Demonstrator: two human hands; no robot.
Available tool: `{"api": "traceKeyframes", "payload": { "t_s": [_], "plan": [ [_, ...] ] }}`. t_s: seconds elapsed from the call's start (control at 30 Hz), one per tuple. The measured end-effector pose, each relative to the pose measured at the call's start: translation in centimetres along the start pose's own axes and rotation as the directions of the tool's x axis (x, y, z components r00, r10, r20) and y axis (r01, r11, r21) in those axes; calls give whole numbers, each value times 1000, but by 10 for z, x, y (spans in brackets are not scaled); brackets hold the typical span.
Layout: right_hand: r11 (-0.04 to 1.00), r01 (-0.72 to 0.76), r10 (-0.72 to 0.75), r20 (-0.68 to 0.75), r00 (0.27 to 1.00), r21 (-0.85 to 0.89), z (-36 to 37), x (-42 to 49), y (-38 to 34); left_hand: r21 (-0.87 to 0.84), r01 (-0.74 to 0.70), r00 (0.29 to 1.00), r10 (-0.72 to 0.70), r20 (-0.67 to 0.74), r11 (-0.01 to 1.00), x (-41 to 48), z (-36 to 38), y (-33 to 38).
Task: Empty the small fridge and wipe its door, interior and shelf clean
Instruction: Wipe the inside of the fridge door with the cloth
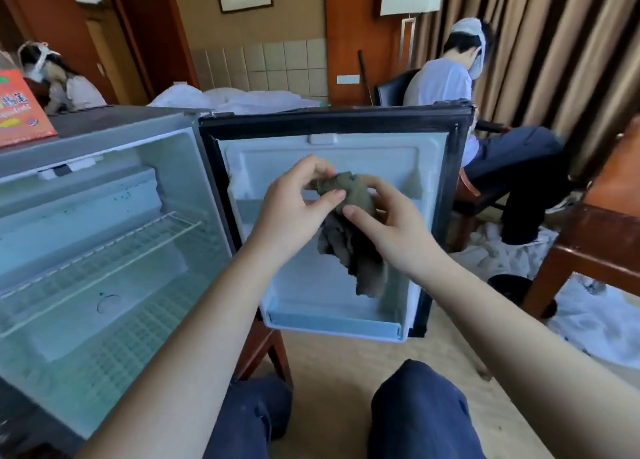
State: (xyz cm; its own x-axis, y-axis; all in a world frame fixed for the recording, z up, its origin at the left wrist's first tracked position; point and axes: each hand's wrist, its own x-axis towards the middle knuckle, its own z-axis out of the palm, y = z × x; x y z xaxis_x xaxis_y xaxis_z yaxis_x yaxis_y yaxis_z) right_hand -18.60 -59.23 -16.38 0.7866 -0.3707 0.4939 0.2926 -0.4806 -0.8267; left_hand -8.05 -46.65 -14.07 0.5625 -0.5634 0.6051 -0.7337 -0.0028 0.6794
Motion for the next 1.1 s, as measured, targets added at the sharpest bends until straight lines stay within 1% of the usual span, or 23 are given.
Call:
{"api": "traceKeyframes", "payload": {
  "t_s": [0.03,0.07,0.1,0.13,0.17,0.2,0.23,0.3,0.33,0.37,0.47,0.5,0.53,0.6,0.63,0.7,0.77,0.83,0.9,0.97,1.07,1.1],
  "plan": [
    [995,30,-42,-118,992,-98,-15,-6,-1,95,-66,998,67,-7,993,0,13,2],
    [972,69,-125,-249,960,-224,-30,-11,-4,170,-127,991,130,-6,977,0,25,1],
    [927,103,-241,-360,901,-361,-46,-15,-8,228,-162,987,161,19,960,0,37,-1],
    [871,118,-351,-436,829,-477,-60,-17,-10,275,-169,986,162,48,947,-2,46,-5],
    [813,124,-448,-475,757,-569,-71,-18,-11,309,-175,985,163,64,935,-5,55,-10],
    [755,131,-530,-481,698,-642,-79,-16,-9,333,-196,981,185,63,922,-8,62,-15],
    [704,154,-596,-458,659,-694,-84,-14,-4,358,-221,975,219,46,907,-12,66,-19],
    [599,220,-694,-363,621,-770,-80,-14,16,412,-255,959,283,-8,875,-15,71,-25],
    [563,240,-718,-325,615,-791,-74,-17,30,426,-262,953,301,-25,866,-15,71,-26],
    [565,240,-715,-323,620,-790,-67,-22,44,432,-262,951,306,-34,863,-14,71,-26],
    [710,157,-595,-467,654,-686,-48,-46,90,440,-246,955,295,-44,864,-7,76,-24],
    [740,123,-548,-487,680,-661,-44,-58,106,443,-244,955,294,-47,862,-6,79,-24],
    [754,90,-499,-478,723,-651,-41,-71,122,447,-242,954,294,-49,861,-5,81,-25],
    [754,31,-389,-409,826,-656,-38,-92,143,450,-249,951,304,-52,857,-3,83,-26],
    [750,11,-343,-374,862,-661,-40,-98,147,451,-256,948,312,-54,855,-2,84,-27],
    [746,10,-312,-336,889,-666,-51,-91,133,458,-265,945,323,-51,848,-2,84,-29],
    [733,59,-371,-326,869,-678,-67,-62,99,473,-263,947,319,-40,841,-1,86,-30],
    [715,90,-460,-370,807,-693,-81,-22,58,499,-248,949,312,-47,830,1,89,-31],
    [706,105,-517,-409,752,-700,-88,12,24,515,-224,955,291,-53,827,3,91,-32],
    [689,144,-575,-414,706,-710,-91,26,8,515,-220,961,275,-32,828,5,91,-30],
    [670,193,-668,-468,578,-717,-97,23,4,471,-259,963,261,61,843,7,81,-31],
    [654,193,-683,-462,566,-731,-98,24,3,457,-260,965,250,83,850,7,72,-32]
  ]
}}
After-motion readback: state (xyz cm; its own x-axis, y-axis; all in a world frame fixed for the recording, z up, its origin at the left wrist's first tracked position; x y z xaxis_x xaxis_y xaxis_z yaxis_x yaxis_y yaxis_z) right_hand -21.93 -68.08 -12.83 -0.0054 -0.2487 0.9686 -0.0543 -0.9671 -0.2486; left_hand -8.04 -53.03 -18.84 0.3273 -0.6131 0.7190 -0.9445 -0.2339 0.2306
